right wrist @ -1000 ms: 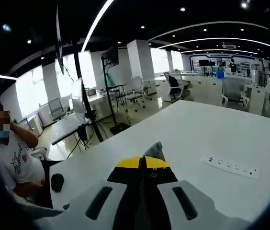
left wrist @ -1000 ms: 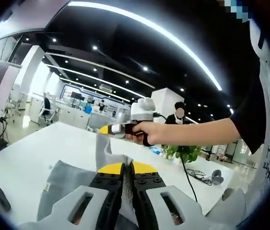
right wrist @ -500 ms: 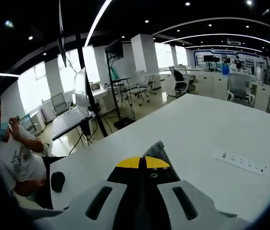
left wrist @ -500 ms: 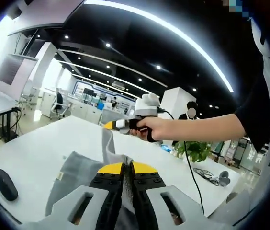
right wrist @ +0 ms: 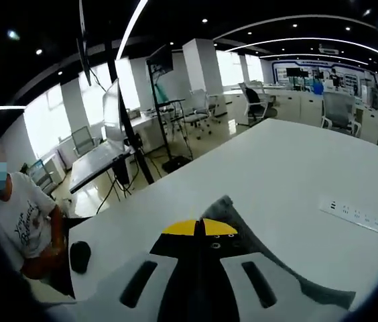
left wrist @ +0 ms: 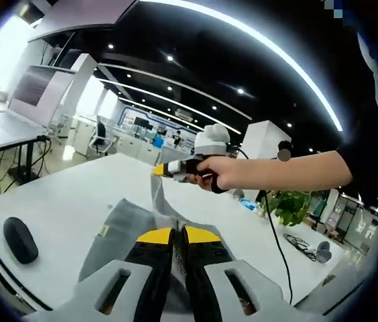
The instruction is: Fold the towel on the table until its edges align and the towel forms a compact rectangular stack.
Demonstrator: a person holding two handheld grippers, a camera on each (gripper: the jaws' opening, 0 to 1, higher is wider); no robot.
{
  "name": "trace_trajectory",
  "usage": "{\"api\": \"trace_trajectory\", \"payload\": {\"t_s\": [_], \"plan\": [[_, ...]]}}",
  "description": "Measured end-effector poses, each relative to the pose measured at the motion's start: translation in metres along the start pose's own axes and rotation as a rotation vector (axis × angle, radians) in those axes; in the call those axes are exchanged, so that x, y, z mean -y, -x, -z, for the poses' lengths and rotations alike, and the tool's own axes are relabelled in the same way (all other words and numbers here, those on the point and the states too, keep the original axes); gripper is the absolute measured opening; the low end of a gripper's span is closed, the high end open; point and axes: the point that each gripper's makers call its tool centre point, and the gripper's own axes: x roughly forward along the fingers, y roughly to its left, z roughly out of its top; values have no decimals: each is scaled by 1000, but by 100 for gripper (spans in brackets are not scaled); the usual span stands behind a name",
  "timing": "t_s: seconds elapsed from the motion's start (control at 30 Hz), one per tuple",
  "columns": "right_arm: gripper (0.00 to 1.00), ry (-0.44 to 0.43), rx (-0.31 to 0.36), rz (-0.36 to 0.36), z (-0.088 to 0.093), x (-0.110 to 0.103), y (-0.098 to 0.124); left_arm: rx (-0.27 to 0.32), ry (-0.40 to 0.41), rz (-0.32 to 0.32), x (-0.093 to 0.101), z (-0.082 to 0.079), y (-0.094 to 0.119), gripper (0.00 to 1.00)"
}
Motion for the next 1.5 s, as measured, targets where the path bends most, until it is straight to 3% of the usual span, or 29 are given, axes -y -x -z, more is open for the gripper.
{"api": "trace_trajectory", "payload": {"t_s": [0.63, 0.7, 0.97, 1.5], "plan": [[0, -84, -64, 25, 46, -3, -52, -48, 45, -124, -56, 31, -2, 6], [0, -95, -71, 30, 50, 2, -66, -55, 50, -138, -64, 37, -1, 6], [0, -126, -107, 41, 71, -3, -78, -74, 90, -179, -82, 53, 0, 6], [0, -115, -127, 31, 85, -9, -102, -97, 163, -224, -108, 81, 5, 6]]}}
